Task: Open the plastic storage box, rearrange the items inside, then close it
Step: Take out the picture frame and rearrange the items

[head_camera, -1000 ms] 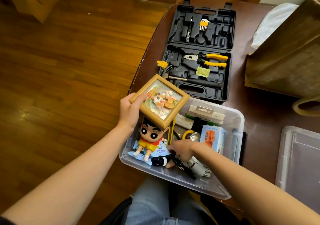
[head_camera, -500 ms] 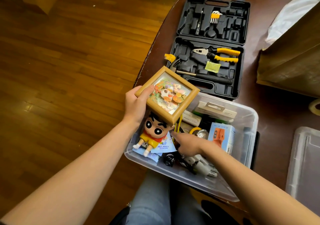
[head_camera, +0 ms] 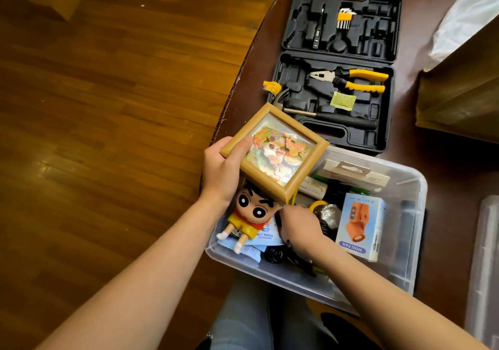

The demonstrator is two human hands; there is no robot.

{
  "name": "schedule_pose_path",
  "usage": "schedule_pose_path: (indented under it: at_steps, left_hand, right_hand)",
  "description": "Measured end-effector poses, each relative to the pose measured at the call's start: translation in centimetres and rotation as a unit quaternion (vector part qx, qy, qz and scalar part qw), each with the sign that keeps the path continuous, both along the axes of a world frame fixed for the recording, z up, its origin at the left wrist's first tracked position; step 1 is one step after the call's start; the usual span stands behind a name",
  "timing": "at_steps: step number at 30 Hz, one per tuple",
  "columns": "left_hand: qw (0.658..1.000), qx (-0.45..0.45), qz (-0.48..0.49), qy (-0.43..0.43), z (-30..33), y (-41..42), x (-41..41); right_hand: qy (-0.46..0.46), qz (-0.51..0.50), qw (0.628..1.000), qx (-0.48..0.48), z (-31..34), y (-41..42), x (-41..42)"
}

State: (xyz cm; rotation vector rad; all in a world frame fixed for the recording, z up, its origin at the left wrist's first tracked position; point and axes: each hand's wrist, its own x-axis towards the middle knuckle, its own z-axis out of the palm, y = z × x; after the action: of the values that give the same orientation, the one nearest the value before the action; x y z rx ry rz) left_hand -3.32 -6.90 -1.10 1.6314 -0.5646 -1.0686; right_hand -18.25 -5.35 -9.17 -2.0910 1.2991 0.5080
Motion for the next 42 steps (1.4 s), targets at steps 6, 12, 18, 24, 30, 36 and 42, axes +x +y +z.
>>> schedule_pose_path:
  at_steps: [6, 12, 18, 24, 30, 36, 42]
  left_hand:
    - [1.000, -0.003, 0.001, 0.003, 0.0, 0.0, -0.1]
    - [1.000, 0.000, -0.006, 0.003, 0.0, 0.0, 0.0]
    - [1.000, 0.001, -0.012, 0.000, 0.0, 0.0, 0.1]
    - [1.000, 0.003, -0.018, 0.013, 0.0, 0.2, 0.3]
    - [1.000, 0.000, -0.020, 0.012, -0.3, 0.3, 0.3]
    - [0.999, 0.007, -0.023, 0.030, -0.1, 0.1, 0.5]
    - [0.997, 0.020, -0.057, 0.044, 0.2, 0.1, 0.8]
  right_hand:
    - [0.043, 0.057, 0.997, 0.004, 0.3, -0.4, 0.8]
    - [0.021, 0.012, 0.998, 0.052, 0.6, -0.5, 1.0]
    - [-0.075, -0.110, 0.990, 0.054, 1.4, 0.5, -0.3]
    - [-0.196, -0.248, 0.948, -0.042, 4.2, 0.1, -2.7]
    - [-0.399, -0.433, 0.807, 0.036, 7.3, -0.8, -7.3]
    - [-0.455, -0.537, 0.682, 0.202, 8.5, -1.1, -10.5]
    - [-0.045, -0.221, 0.973, -0.041, 9.5, -0.4, -11.3]
